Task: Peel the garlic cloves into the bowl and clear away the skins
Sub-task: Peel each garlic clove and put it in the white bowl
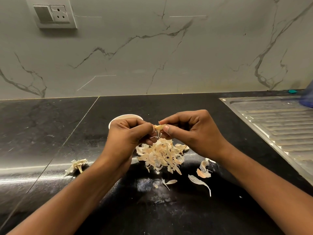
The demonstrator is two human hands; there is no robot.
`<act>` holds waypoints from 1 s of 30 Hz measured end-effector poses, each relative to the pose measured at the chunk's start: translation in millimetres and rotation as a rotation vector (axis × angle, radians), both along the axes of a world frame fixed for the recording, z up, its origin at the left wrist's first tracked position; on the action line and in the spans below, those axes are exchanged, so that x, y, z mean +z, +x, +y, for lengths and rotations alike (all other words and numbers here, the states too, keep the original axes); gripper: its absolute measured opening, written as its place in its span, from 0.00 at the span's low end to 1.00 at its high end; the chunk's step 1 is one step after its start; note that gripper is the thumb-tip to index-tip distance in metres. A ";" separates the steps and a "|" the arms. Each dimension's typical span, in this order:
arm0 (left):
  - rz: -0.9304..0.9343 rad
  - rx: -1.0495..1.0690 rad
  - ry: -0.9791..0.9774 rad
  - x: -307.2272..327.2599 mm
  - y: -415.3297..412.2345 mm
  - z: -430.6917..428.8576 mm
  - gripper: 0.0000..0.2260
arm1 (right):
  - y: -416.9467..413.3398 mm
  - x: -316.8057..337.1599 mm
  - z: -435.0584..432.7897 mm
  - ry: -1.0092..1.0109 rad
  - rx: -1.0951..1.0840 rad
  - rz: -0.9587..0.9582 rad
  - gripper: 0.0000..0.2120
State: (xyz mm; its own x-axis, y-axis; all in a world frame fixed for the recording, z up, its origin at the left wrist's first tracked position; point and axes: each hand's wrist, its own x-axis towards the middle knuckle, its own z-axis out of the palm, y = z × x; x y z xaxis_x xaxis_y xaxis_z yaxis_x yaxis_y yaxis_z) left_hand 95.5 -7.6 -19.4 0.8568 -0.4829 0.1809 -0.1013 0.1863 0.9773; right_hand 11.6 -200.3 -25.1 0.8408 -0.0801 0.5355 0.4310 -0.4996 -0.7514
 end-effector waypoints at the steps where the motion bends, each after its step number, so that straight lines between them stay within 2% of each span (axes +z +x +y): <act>1: 0.043 -0.014 -0.011 0.7 -0.5 -0.2 0.08 | 0.1 -0.1 0.2 0.027 0.012 0.004 0.08; 5: 0.196 -0.062 -0.068 3.9 -3.4 -2.1 0.08 | -0.4 0.9 1.3 0.143 0.064 0.025 0.08; 9: 0.267 -0.091 -0.101 6.5 -4.9 -2.0 0.10 | -1.8 2.9 2.6 0.193 0.102 0.031 0.09; 15: 0.256 -0.105 -0.063 4.9 -4.2 -3.1 0.10 | -3.9 7.6 -4.2 0.194 0.117 0.063 0.10; 22: 0.241 -0.114 0.000 4.8 -2.5 -2.5 0.14 | -0.9 2.7 -1.2 0.378 0.148 0.160 0.10; 30: 0.325 -0.166 -0.059 5.0 -1.7 -0.8 0.04 | 2.2 3.6 -5.2 0.508 0.167 0.250 0.13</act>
State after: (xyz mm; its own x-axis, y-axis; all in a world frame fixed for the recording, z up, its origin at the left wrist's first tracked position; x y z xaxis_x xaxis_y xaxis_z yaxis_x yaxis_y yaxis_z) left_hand 93.8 -8.4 -14.4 0.7847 -0.6174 -0.0559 0.2489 0.2313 0.9405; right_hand 13.8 -205.6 -21.5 0.9597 -0.1308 0.2488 0.2521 0.0091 -0.9676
